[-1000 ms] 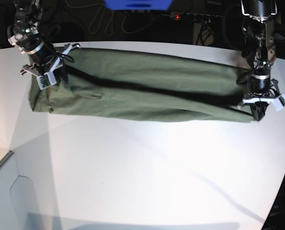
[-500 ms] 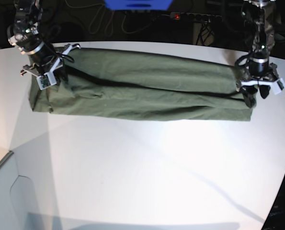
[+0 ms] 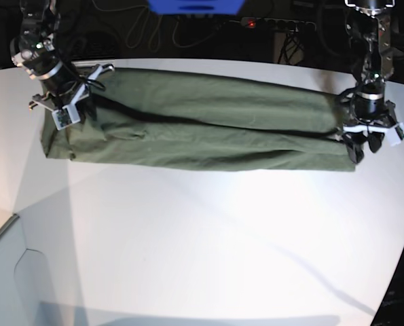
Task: Layout the t-shirt on the table in an organized manner, then fold the t-shirt properly
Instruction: 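Hold the folded strip ends with both grippers and straighten it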
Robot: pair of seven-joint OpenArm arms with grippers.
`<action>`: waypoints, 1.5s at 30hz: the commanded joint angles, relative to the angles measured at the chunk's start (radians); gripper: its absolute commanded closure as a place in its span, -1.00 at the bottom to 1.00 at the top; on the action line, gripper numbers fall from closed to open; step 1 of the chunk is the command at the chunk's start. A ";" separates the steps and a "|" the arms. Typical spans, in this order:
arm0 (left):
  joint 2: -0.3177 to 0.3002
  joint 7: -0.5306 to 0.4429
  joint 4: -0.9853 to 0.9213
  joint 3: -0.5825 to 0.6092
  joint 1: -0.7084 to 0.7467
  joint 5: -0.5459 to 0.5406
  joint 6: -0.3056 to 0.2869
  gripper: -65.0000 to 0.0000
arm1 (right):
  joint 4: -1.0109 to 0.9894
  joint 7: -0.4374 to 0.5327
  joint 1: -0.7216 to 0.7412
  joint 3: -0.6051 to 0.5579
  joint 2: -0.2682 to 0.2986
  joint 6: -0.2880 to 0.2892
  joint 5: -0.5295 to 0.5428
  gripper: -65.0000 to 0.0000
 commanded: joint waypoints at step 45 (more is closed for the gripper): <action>0.009 0.206 -0.211 -0.072 -0.092 0.006 -0.006 -0.09 | -0.088 0.026 0.007 0.001 0.011 0.013 0.013 1.00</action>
